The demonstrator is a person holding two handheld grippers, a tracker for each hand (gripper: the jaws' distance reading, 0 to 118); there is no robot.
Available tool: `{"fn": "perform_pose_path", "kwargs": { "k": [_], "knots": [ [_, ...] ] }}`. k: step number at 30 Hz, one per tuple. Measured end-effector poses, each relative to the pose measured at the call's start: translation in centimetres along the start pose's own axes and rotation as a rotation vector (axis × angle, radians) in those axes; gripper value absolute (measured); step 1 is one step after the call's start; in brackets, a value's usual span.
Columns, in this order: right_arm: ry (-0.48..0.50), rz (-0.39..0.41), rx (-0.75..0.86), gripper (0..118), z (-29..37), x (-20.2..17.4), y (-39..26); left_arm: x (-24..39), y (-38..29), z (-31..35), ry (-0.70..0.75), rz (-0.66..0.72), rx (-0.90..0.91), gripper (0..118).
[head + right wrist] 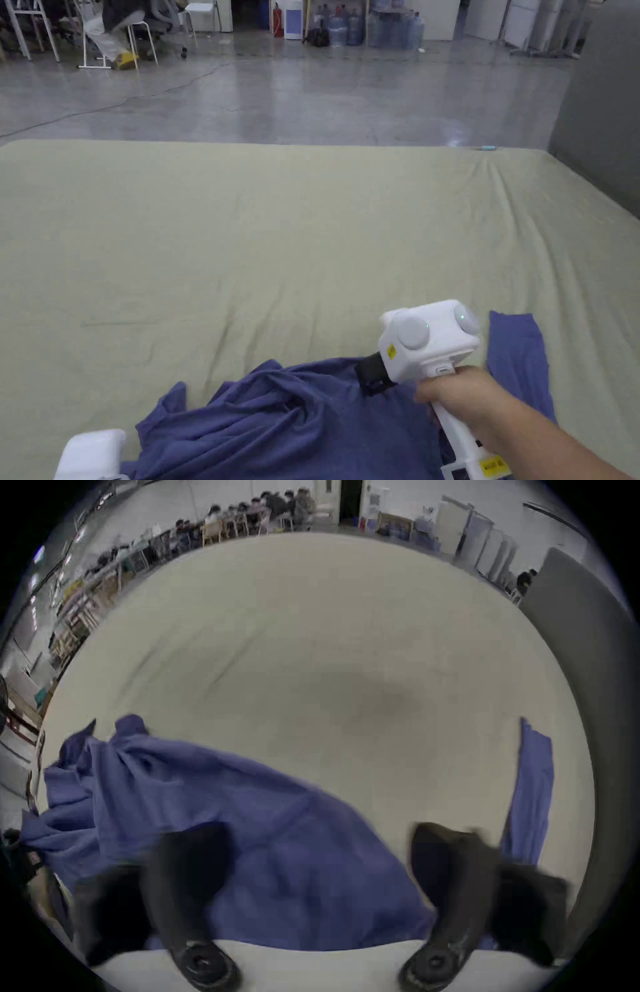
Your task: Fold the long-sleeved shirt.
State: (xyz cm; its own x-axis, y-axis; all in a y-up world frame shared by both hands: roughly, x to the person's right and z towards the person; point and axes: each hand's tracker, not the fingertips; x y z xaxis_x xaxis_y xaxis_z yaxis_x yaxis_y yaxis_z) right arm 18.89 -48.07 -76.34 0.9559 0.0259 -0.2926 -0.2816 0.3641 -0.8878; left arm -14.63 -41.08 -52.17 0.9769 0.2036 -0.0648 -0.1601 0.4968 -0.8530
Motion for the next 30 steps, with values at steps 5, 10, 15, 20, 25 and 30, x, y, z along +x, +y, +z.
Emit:
{"fn": "perform_pose_path", "kwargs": {
  "k": [5, 10, 15, 20, 25, 30],
  "knots": [
    [0.009, 0.118, 0.038, 0, 3.5, -2.3, -2.3, -0.7, 0.3, -0.3, 0.01, 0.008, -0.008, 9],
    [-0.001, 0.122, 0.255, 0, 15.1, 1.5, -3.5, -1.1, 2.4, 1.3, -0.004, 0.006, 0.021, 9],
    [-0.102, 0.113, 0.451, 0, 30.4, 5.5, -3.8, 1.5, 8.2, 6.7, -0.07, -0.056, 0.155, 9],
    [-0.2, 0.089, 0.634, 0, 43.6, 6.2, -3.3, 6.2, 16.3, 13.9, -0.12, -0.085, 0.353, 9],
    [-0.337, 0.103, 0.781, 0, 53.0, 5.6, 0.9, 10.8, 25.8, 21.3, -0.079, -0.127, 0.532, 9],
    [-0.472, 0.093, 0.873, 0, 59.5, 5.1, 7.4, 13.9, 33.9, 27.4, -0.018, -0.135, 0.636, 9]
  ]
}}
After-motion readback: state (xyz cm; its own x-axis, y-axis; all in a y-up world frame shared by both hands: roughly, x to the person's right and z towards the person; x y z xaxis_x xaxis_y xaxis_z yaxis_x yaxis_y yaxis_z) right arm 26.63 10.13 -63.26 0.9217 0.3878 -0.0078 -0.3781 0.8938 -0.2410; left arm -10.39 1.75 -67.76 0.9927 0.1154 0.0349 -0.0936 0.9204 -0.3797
